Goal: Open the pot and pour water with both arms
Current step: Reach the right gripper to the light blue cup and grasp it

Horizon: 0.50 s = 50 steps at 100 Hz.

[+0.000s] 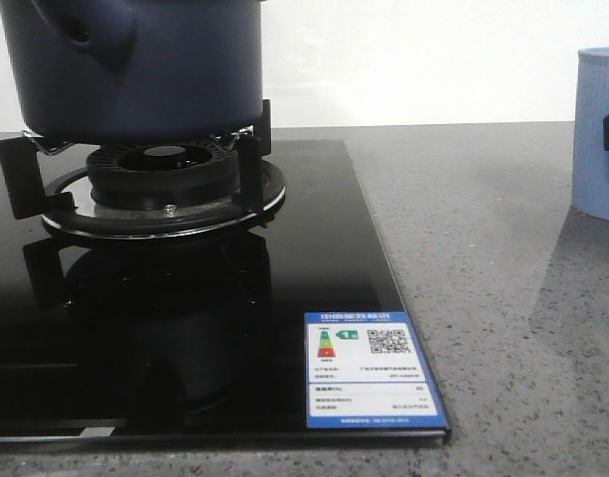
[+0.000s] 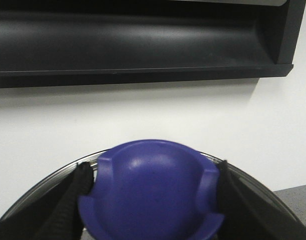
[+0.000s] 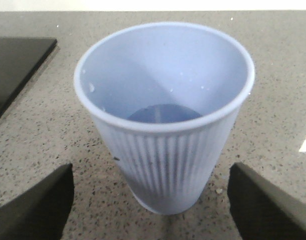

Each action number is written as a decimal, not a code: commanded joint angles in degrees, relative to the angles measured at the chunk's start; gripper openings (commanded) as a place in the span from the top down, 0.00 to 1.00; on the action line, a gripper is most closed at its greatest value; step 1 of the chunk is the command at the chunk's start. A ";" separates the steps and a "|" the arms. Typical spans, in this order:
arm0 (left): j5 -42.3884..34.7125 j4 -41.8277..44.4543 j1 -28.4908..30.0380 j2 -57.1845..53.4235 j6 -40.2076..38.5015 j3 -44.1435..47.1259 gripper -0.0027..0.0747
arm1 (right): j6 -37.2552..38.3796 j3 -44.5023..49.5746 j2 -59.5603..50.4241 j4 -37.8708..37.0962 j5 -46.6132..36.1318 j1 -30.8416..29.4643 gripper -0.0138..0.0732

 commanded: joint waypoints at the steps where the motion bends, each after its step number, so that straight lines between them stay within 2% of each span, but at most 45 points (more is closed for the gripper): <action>1: -5.86 -0.06 0.12 -0.89 -0.24 -2.26 0.44 | -0.71 -2.01 1.08 -0.85 -5.68 0.11 0.19; 50: -5.86 -0.06 0.12 -0.89 -0.24 -2.26 0.44 | -0.71 -2.01 8.16 -0.85 -13.90 0.11 0.19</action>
